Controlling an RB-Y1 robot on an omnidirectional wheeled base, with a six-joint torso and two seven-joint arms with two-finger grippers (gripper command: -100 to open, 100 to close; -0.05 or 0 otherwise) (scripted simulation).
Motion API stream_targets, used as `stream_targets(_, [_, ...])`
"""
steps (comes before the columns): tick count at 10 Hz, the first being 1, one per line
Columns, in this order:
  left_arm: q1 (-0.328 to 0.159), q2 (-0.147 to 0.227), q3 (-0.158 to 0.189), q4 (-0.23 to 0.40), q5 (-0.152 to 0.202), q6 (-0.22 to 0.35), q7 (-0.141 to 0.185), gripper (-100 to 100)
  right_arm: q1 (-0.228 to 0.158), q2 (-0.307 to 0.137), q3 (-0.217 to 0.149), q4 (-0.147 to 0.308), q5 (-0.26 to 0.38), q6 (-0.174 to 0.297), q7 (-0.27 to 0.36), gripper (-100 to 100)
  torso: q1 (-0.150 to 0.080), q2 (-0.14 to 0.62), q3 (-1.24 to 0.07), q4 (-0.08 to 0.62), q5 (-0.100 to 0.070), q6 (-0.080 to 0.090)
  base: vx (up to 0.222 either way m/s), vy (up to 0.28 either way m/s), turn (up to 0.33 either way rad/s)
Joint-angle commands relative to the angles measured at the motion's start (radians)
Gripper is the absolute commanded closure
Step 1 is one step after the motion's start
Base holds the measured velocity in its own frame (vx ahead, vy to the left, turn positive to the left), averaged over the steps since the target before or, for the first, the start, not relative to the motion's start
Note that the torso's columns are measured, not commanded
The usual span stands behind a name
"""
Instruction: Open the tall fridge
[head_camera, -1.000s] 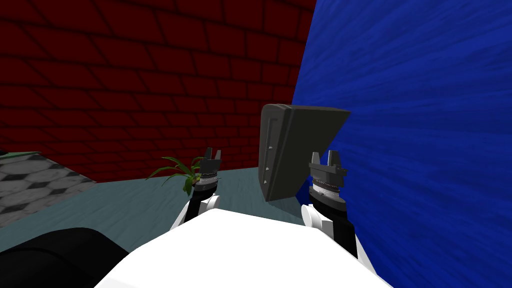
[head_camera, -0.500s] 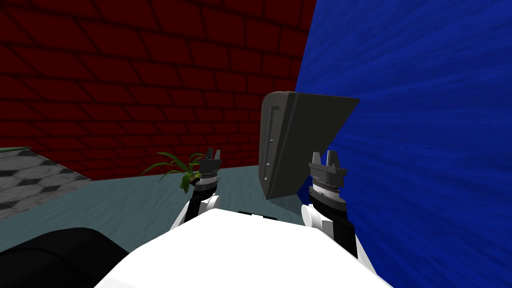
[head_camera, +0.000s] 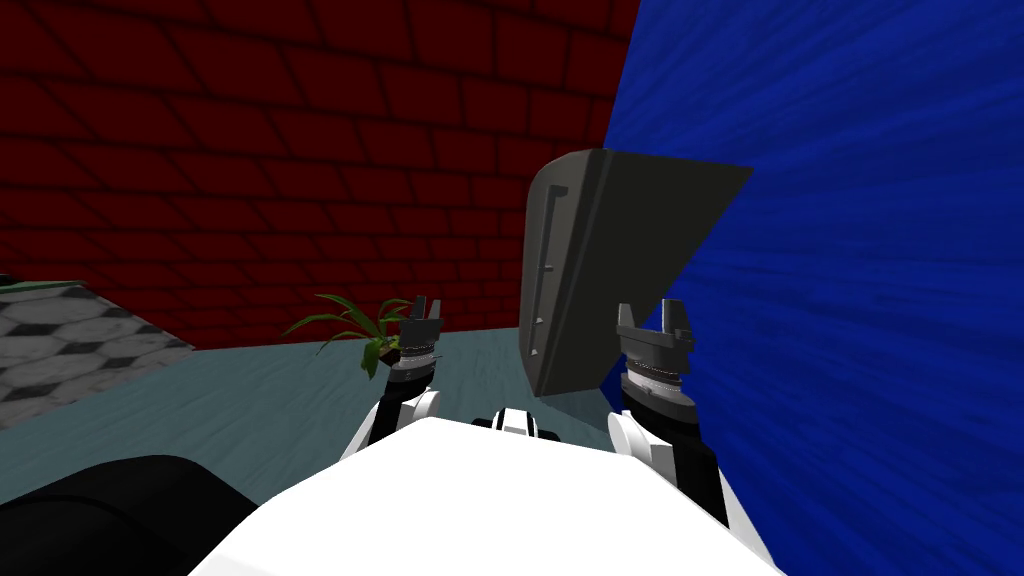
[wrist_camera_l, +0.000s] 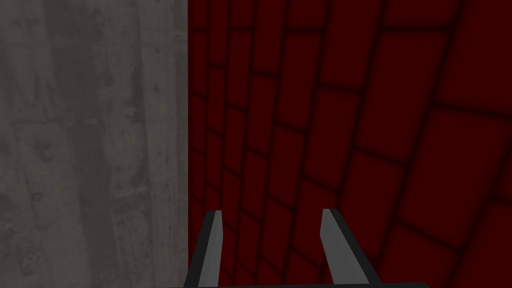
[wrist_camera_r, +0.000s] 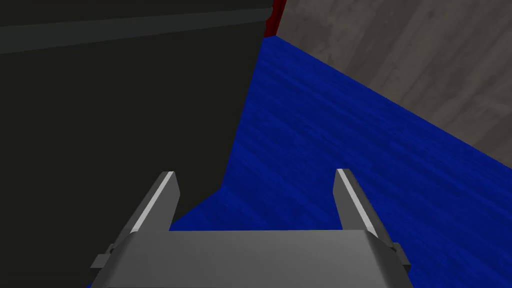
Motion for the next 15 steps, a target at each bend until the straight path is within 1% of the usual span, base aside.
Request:
stream_targets(1, [0.0, 0.0, 0.0, 0.0, 0.0, 0.0, 0.0, 0, 0.002, -0.067, 0.0, -0.011, -0.032, -0.004, -0.067, -100, 0.0, 0.001, -0.001, 0.001, 0.0, 0.0, 0.034, -0.01, 0.184])
stream_targets(2, [0.0, 0.0, 0.0, 0.0, 0.0, 0.0, 0.0, 0, 0.003, -0.088, -0.001, -0.017, -0.051, -0.007, -0.094, -100, 0.0, 0.001, -0.001, 0.001, 0.0, -0.001, 0.049, -0.019, 0.213])
stream_targets(3, [0.0, 0.0, 0.0, 0.0, 0.0, 0.0, 0.0, 0, 0.003, -0.088, -0.001, -0.017, -0.051, -0.007, -0.108, -100, 0.0, 0.0, -0.001, 0.001, 0.0, 0.0, 0.034, -0.018, 0.074])
stream_targets(4, [0.0, 0.0, 0.0, 0.0, 0.0, 0.0, 0.0, 0, 0.003, -0.105, -0.001, -0.025, -0.072, -0.01, -0.145, -100, 0.0, 0.002, -0.001, 0.001, 0.0, 0.0, 0.031, -0.013, 0.163])
stream_targets(5, [0.0, 0.0, 0.0, 0.0, 0.0, 0.0, 0.0, 0, 0.003, -0.105, -0.001, -0.025, -0.072, -0.01, -0.153, -100, 0.001, 0.002, 0.0, 0.002, 0.0, 0.0, 0.025, -0.01, 0.078])
stream_targets(6, [0.0, 0.0, 0.0, 0.0, 0.0, 0.0, 0.0, 0, 0.004, -0.118, -0.002, -0.033, -0.095, -0.014, -0.192, -100, 0.001, 0.002, 0.0, 0.002, 0.0, 0.0, 0.034, -0.011, 0.135])
stream_targets(7, [0.0, 0.0, 0.0, 0.0, 0.0, 0.0, 0.0, 0, 0.004, -0.118, -0.002, -0.033, -0.095, -0.014, -0.203, -100, 0.0, 0.002, -0.001, 0.001, 0.0, 0.0, 0.031, -0.011, 0.103])
stream_targets(8, [0.0, 0.0, 0.0, 0.0, 0.0, 0.0, 0.0, 0, 0.005, -0.129, -0.003, -0.042, -0.12, -0.018, -0.24, -100, 0.0, 0.001, -0.001, 0.001, 0.0, 0.0, 0.035, -0.013, 0.186])
stream_targets(9, [0.0, 0.0, 0.0, 0.0, 0.0, 0.0, 0.0, 0, 0.005, -0.129, -0.003, -0.042, -0.12, -0.018, -0.256, -100, 0.0, 0.001, -0.001, 0.001, 0.0, 0.0, 0.033, -0.015, 0.1])
stream_targets(10, [0.0, 0.0, 0.0, 0.0, 0.0, 0.0, 0.0, 0, 0.007, -0.138, -0.004, -0.052, -0.146, -0.022, -0.291, -100, 0.0, 0.001, -0.001, 0.001, 0.0, 0.0, 0.037, -0.016, 0.201])
stream_targets(11, [0.0, 0.0, 0.0, 0.0, 0.0, 0.0, 0.0, 0, 0.007, -0.138, -0.004, -0.052, -0.146, -0.022, -0.313, -100, 0.0, 0.001, -0.001, 0.001, 0.0, -0.001, 0.033, -0.021, 0.097])
stream_targets(12, [0.0, 0.0, 0.0, 0.0, 0.0, 0.0, 0.0, 0, 0.008, -0.144, -0.004, -0.062, -0.174, -0.026, -0.344, -100, 0.0, 0.002, -0.001, 0.001, 0.0, 0.0, 0.038, -0.022, 0.183])
stream_targets(13, [0.0, 0.0, 0.0, 0.0, 0.0, 0.0, 0.0, 0, 0.008, -0.144, -0.004, -0.062, -0.174, -0.026, -0.371, -100, 0.0, 0.001, -0.001, 0.001, 0.0, 0.0, 0.034, -0.02, 0.119])
stream_targets(14, [0.0, 0.0, 0.0, 0.0, 0.0, 0.0, 0.0, 0, 0.009, -0.15, -0.005, -0.072, -0.203, -0.03, -0.4, -100, 0.0, 0.002, -0.001, 0.001, 0.0, 0.0, 0.043, -0.015, 0.22])
stream_targets(15, [0.0, 0.0, 0.0, 0.0, 0.0, 0.0, 0.0, 0, 0.009, -0.15, -0.005, -0.072, -0.203, -0.03, -0.429, -100, 0.001, 0.001, -0.001, 0.001, 0.0, -0.001, 0.037, -0.019, 0.117])
